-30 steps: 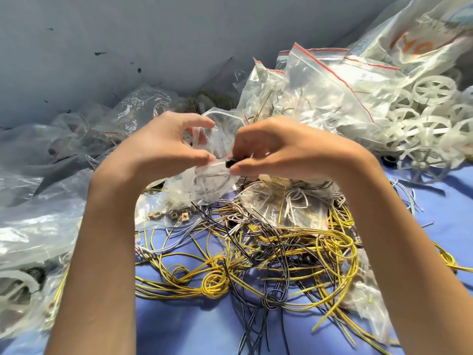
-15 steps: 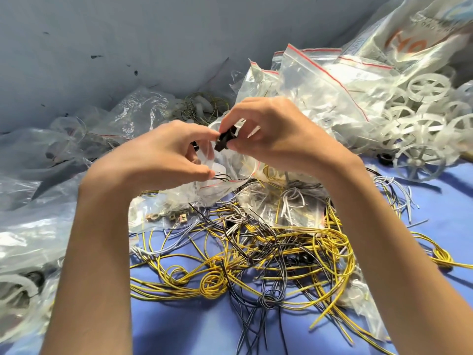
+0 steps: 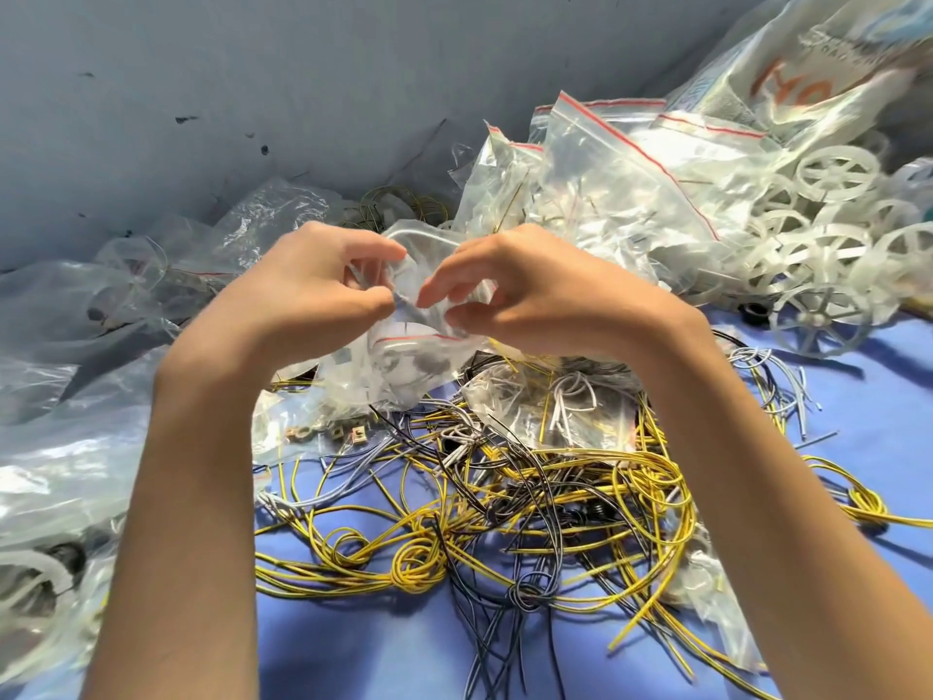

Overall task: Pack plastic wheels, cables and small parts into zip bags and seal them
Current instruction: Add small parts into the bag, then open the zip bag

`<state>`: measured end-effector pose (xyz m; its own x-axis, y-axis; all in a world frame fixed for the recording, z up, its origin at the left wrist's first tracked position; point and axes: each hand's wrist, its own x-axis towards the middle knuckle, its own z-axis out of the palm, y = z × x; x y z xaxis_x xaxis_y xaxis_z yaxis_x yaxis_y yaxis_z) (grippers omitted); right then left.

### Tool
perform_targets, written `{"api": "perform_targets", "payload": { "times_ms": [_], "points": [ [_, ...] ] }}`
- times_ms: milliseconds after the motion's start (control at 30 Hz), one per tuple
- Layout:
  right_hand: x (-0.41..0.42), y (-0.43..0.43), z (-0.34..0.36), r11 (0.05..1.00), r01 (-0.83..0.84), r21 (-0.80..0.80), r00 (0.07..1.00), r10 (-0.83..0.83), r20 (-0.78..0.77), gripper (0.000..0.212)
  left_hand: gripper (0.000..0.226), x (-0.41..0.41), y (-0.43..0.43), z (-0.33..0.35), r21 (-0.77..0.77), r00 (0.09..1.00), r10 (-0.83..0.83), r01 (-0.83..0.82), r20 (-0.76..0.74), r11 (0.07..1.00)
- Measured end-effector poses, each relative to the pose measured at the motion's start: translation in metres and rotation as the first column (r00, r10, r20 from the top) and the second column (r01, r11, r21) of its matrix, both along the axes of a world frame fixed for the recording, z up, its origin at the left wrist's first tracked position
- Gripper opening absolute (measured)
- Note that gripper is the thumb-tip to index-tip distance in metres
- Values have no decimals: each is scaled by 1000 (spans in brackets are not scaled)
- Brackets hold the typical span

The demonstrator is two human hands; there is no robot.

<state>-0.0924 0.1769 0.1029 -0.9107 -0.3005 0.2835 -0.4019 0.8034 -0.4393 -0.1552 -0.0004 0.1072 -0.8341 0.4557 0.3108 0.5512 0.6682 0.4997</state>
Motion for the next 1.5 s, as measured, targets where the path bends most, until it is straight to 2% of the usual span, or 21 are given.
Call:
{"api": "perform_targets", "payload": {
  "times_ms": [100, 200, 267, 300, 367, 433, 667, 967, 1167, 1267, 1333, 1367, 1500],
  "points": [
    [3, 0, 5, 998, -55, -32, 998, 55, -11, 19, 35, -4, 0, 0, 81, 990, 140, -138, -22, 987],
    [7, -6, 3, 983, -163, 81, 964, 140, 228, 17, 33, -4, -1, -1, 92, 988, 156, -155, -9, 984],
    [6, -13, -4, 955, -211, 209, 911, 114, 397, 20, 32, -3, 0, -1, 78, 989, 148, -146, -15, 986],
    [4, -16, -9, 930, -225, 289, 900, 85, 427, 24, 32, -3, 0, -1, 73, 989, 144, -143, -15, 987],
    [-2, -20, -17, 877, -230, 422, 901, 28, 433, 38, 32, -3, 1, -2, 61, 990, 141, -141, -8, 988],
    [-5, -20, -21, 867, -233, 442, 884, 0, 467, 44, 32, -3, 1, -2, 51, 991, 134, -134, 3, 990],
    [-13, -21, -38, 822, -253, 510, 862, -49, 505, 41, 33, -2, 2, -2, 45, 995, 102, -102, 12, 994],
    [-18, -23, -47, 817, -251, 520, 863, -54, 502, 34, 36, -2, 0, -2, 40, 997, 79, -80, 27, 996],
    [-22, -19, -49, 861, -197, 469, 903, -27, 428, 23, 35, -3, -1, -3, 42, 997, 76, -77, 12, 996],
    [-20, -17, -42, 911, -167, 376, 933, 24, 358, 22, 35, -4, -1, -3, 42, 997, 75, -75, 7, 996],
    [-17, -14, -34, 949, -127, 290, 957, 41, 286, 14, 35, -3, -1, -2, 43, 998, 58, -58, 0, 997],
    [-15, -11, -29, 962, -107, 251, 970, 46, 239, 8, 34, -2, -1, -1, 37, 1000, 29, -29, -6, 999],
    [-8, 2, -11, 996, -76, 46, 991, 70, 113, 12, 35, 4, -3, 3, -79, 986, -168, 166, -12, 983]
  ]
}}
